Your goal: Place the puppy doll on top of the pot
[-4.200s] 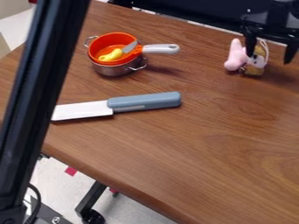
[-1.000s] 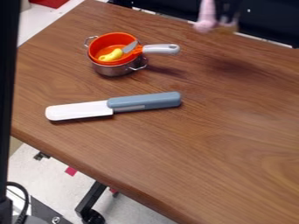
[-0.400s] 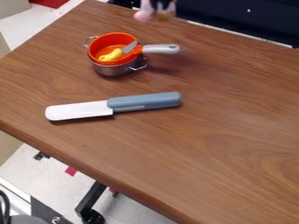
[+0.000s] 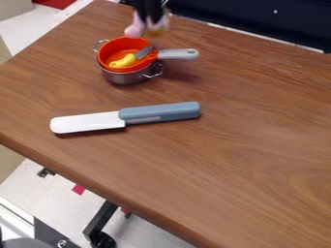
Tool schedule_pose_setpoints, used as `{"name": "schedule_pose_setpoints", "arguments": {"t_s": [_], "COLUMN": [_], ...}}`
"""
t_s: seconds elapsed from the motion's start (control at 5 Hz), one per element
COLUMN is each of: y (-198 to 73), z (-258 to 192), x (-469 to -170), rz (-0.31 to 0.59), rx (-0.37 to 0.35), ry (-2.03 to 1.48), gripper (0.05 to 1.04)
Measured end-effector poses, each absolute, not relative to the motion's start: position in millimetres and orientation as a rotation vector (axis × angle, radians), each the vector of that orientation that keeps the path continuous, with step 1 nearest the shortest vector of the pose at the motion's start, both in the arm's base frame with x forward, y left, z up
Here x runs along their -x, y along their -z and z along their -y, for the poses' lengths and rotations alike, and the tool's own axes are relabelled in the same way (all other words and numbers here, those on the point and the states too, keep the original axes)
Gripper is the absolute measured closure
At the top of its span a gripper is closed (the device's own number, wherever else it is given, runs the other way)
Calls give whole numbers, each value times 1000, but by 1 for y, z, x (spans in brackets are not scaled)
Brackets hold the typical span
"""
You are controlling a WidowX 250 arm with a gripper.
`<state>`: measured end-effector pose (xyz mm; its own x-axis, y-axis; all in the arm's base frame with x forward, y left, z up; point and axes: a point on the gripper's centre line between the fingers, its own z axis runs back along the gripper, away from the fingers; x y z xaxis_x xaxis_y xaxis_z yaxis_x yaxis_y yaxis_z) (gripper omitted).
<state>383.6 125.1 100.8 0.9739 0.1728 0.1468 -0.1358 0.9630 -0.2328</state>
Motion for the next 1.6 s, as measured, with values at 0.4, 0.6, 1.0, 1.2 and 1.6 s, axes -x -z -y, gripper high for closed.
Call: {"name": "schedule_pose_setpoints", "arguments": {"t_s": [0.4, 0.6, 1.0, 1.2, 1.6], "y": [-72, -73, -83, -87, -91], "z": [-115, -116, -137, -140, -142], "x": [-361, -363, -384, -387, -386], "rz": [131, 133, 142, 154, 140], "rx": [150, 144, 128, 115, 107], "ry": [-181, -198, -276, -293, -295], "gripper": [963, 963, 723, 429, 79]}}
